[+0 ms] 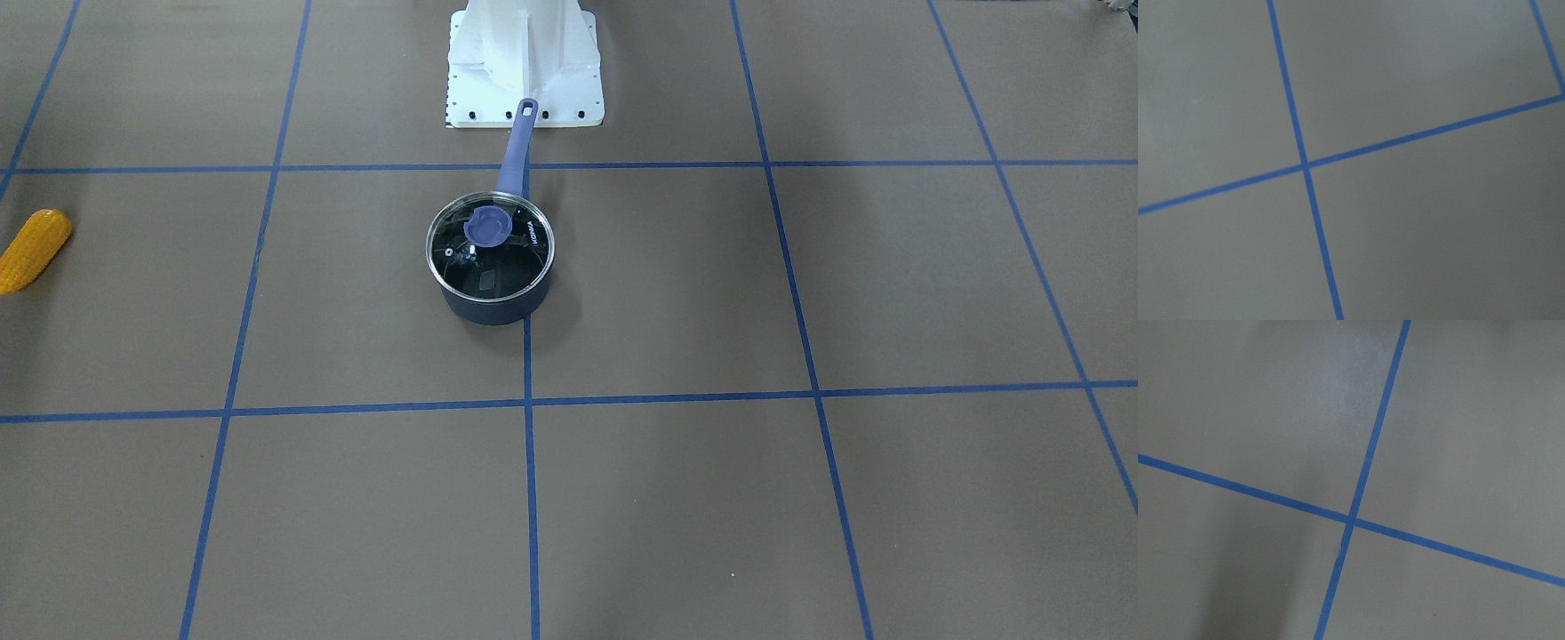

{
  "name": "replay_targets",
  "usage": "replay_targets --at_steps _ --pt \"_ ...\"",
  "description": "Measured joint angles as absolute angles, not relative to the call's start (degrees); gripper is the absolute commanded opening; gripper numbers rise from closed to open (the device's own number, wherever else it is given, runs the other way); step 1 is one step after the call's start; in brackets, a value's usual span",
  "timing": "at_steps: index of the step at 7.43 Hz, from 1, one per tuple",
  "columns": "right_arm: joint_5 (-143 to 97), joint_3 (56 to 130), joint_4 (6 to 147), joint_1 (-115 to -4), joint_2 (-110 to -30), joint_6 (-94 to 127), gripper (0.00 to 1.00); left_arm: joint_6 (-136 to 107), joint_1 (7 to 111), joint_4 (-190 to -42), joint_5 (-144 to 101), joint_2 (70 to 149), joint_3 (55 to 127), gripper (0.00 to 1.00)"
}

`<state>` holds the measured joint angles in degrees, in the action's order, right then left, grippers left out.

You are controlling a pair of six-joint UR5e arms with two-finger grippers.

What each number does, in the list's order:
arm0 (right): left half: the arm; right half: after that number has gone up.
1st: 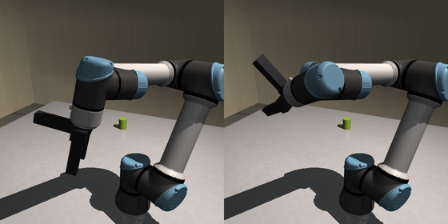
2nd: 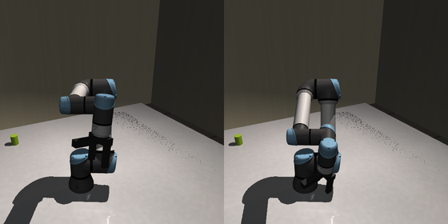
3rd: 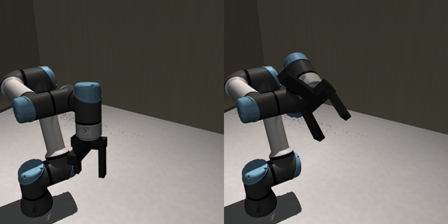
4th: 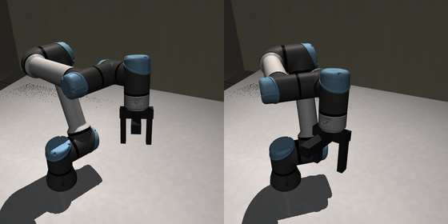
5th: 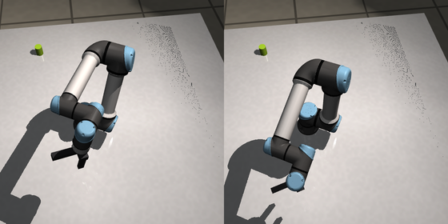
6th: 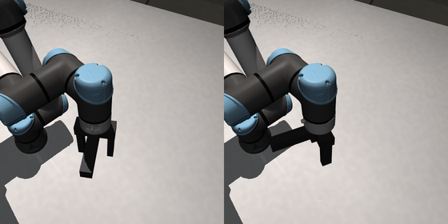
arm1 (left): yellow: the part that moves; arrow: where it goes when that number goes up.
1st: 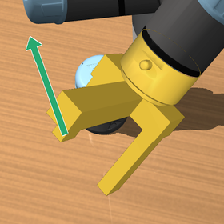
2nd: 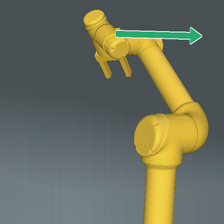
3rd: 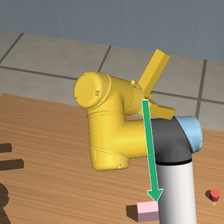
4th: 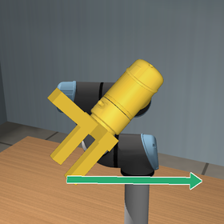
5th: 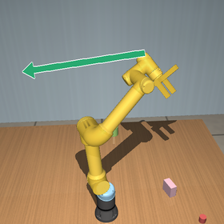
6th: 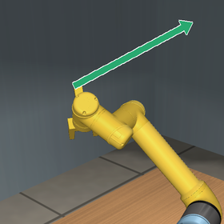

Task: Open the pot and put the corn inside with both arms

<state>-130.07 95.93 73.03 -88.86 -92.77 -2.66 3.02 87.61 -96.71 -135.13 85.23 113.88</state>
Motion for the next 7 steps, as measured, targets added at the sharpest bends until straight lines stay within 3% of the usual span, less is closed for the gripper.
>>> replay_targets --at_steps 4,7 --pt "-130.6 96.2 71.4 -85.1 -90.9 1.7 1.0 -3.6 77.9 -113.7 -135.6 86.1 112.0 0.99" --pt "-130.6 96.1 70.6 -84.8 -90.8 1.9 1.0 -34.3 60.6 -112.9 -131.4 96.4 111.6 0.99"
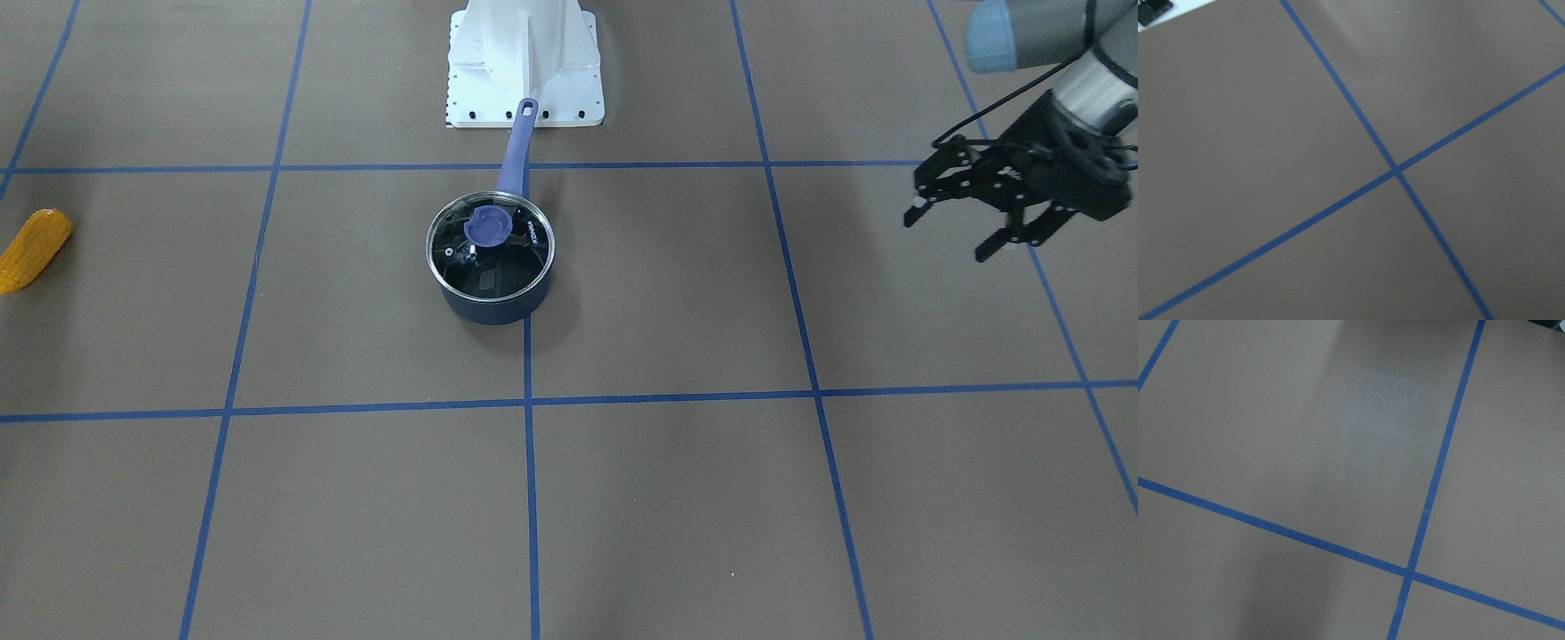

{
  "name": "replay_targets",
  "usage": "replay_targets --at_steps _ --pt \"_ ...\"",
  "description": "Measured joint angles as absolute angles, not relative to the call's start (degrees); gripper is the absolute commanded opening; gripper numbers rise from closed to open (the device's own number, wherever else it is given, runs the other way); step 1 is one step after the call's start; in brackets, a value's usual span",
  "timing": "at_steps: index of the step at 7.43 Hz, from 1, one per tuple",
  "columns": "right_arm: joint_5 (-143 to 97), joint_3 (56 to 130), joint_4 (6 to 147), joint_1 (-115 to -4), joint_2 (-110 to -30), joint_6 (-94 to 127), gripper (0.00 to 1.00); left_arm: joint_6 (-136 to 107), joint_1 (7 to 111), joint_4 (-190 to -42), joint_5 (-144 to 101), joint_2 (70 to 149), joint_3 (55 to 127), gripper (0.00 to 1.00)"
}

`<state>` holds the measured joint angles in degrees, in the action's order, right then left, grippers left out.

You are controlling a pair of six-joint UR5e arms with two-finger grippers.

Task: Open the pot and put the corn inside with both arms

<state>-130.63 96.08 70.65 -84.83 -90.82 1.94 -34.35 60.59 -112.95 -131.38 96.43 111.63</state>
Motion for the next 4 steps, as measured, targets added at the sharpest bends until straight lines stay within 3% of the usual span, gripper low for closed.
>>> replay_targets --at_steps 2,4 --pt "-131.0 96.1 70.6 -84.8 -90.9 1.9 1.0 -47.6 50.7 -107.4 -124.0 105.5 111.6 0.99" --pt "-131.4 96.1 70.5 -84.8 -91.1 1.9 1.0 -55.2 43.3 -90.5 -117.0 118.7 111.6 0.99"
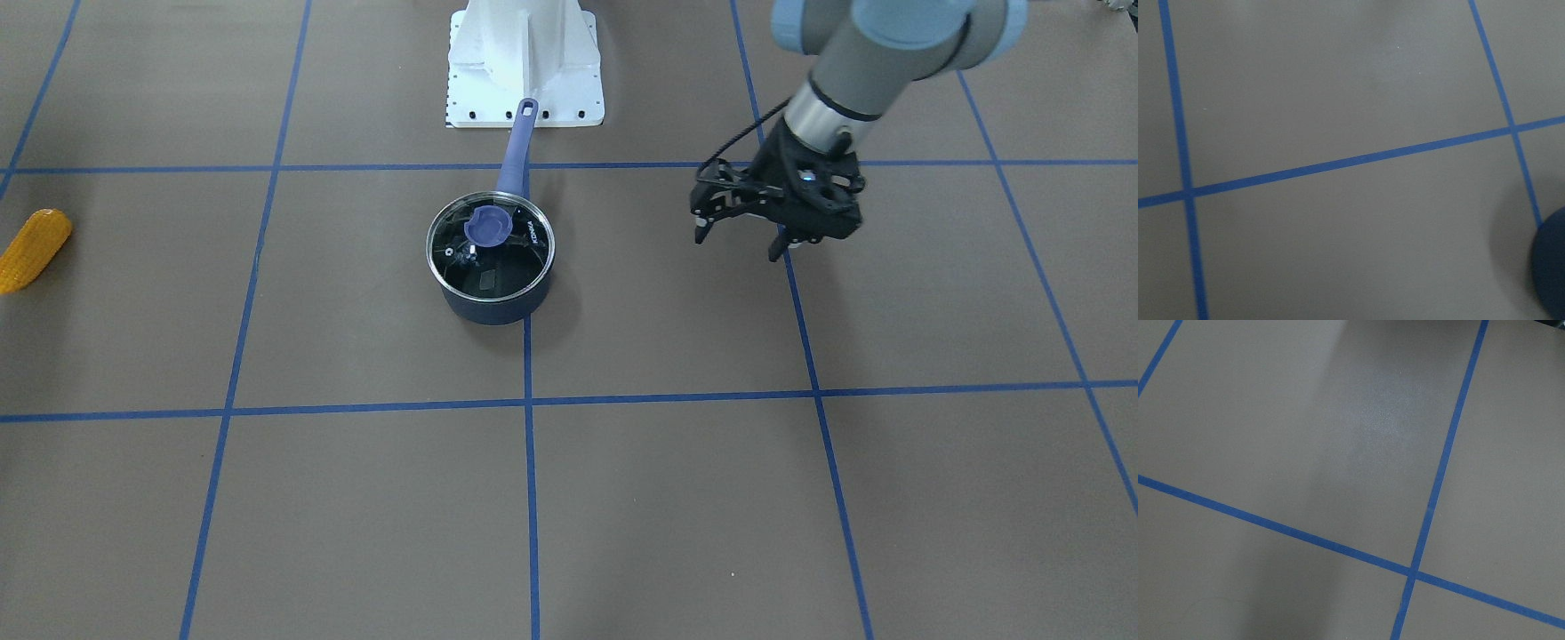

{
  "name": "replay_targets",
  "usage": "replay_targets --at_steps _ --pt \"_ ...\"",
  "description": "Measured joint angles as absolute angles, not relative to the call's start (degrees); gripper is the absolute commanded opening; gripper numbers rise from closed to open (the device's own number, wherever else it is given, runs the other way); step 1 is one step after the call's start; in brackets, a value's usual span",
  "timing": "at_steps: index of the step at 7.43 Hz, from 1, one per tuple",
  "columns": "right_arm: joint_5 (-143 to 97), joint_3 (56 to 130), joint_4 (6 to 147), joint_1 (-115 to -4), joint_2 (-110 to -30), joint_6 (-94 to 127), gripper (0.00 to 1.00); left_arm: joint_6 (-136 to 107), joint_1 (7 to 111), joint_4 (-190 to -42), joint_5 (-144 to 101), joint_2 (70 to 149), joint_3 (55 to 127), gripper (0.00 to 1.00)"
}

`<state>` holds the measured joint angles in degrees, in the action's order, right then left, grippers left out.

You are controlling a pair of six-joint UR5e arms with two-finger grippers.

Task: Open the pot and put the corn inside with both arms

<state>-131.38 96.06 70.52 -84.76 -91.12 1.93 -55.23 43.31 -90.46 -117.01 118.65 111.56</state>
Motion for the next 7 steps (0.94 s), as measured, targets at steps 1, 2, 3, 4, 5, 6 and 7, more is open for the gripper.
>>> replay_targets --at_steps 1,2,3,4,5,6,7 --pt "-131.4 96.1 70.5 -84.7 -91.2 1.9 1.0 -58.9 40.2 -85.5 -115.0 123.3 111.1 0.99" --pt "-131.5 96.1 70.5 -84.7 -91.3 1.9 1.0 -63.4 36.8 -83.4 -112.1 127.2 109.7 0.99" --pt "-131.5 96.1 70.5 -84.7 -91.4 1.9 1.0 -67.0 33.4 -82.7 -108.0 130.7 107.6 0.99" --pt "-131.6 96.1 70.5 -84.7 -91.4 1.9 1.0 -68.5 30.4 -82.5 -104.9 134.0 105.0 0.99" --pt "-131.7 96.1 70.5 -84.7 -91.4 1.9 1.0 -69.1 28.3 -82.4 -103.4 137.6 101.7 0.98" --pt "-131.8 96.1 70.5 -84.7 -91.4 1.9 1.0 -69.3 26.9 -82.4 -102.8 140.9 98.4 0.98" --pt "-131.8 96.1 70.5 -84.7 -91.4 1.9 1.0 -69.3 26.2 -82.4 -102.6 143.1 96.2 0.98"
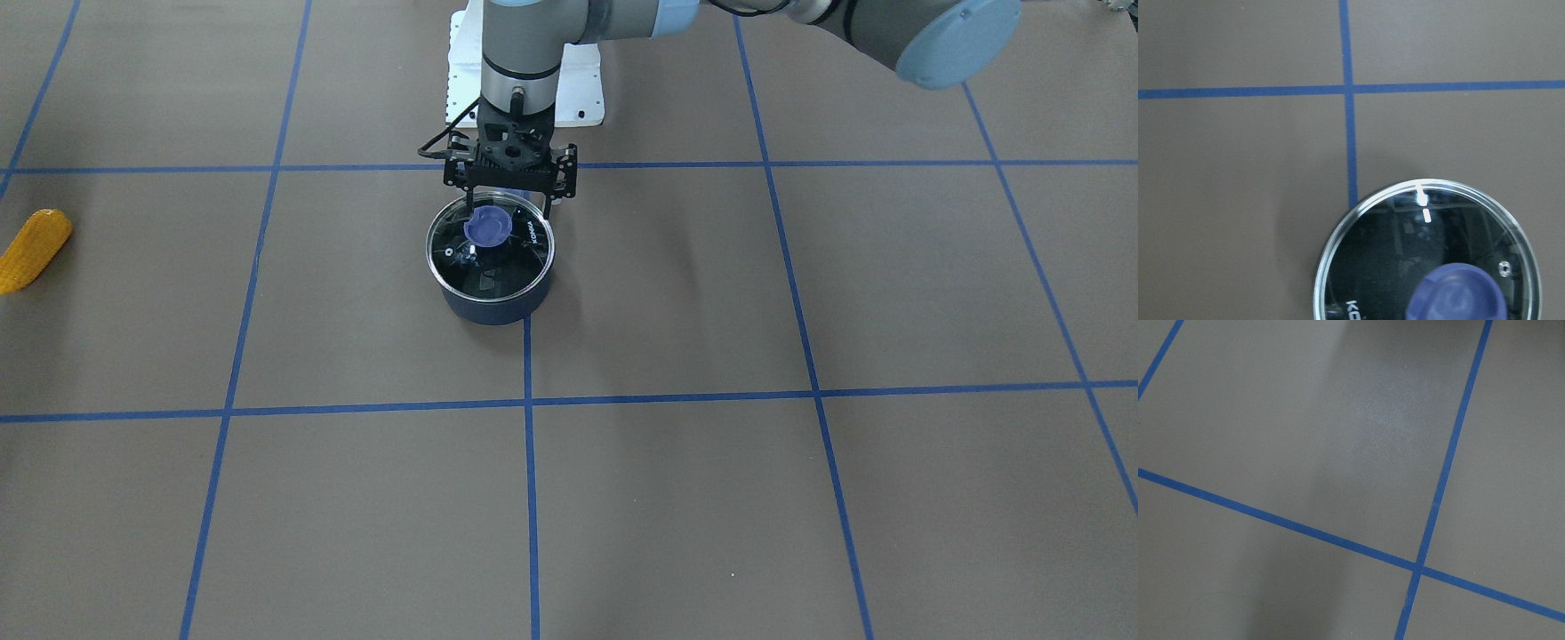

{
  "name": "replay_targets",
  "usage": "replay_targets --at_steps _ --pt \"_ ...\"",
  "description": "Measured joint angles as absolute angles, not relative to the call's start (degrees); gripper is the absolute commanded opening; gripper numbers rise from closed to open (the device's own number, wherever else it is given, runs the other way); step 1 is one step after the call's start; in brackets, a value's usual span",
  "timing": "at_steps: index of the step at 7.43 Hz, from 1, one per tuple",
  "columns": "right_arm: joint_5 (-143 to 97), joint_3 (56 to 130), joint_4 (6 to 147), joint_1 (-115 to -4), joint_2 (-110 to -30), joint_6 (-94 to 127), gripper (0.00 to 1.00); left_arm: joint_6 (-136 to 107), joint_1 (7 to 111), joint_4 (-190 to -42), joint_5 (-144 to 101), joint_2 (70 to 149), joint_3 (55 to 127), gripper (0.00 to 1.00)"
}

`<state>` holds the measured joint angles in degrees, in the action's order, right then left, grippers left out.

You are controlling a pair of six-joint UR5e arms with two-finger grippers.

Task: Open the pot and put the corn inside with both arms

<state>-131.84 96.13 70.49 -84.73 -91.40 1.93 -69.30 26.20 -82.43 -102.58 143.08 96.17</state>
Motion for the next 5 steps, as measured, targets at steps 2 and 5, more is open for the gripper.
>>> replay_targets --at_steps 2,5 --pt "-131.9 96.1 70.5 -84.7 -91.4 1.9 1.0 -68.0 25.5 -82.5 -102.5 144.3 94.0 0.98" --pt "-132.0 96.1 70.5 -84.6 -91.4 1.9 1.0 -64.7 25.4 -82.8 -102.6 144.4 92.3 0.97"
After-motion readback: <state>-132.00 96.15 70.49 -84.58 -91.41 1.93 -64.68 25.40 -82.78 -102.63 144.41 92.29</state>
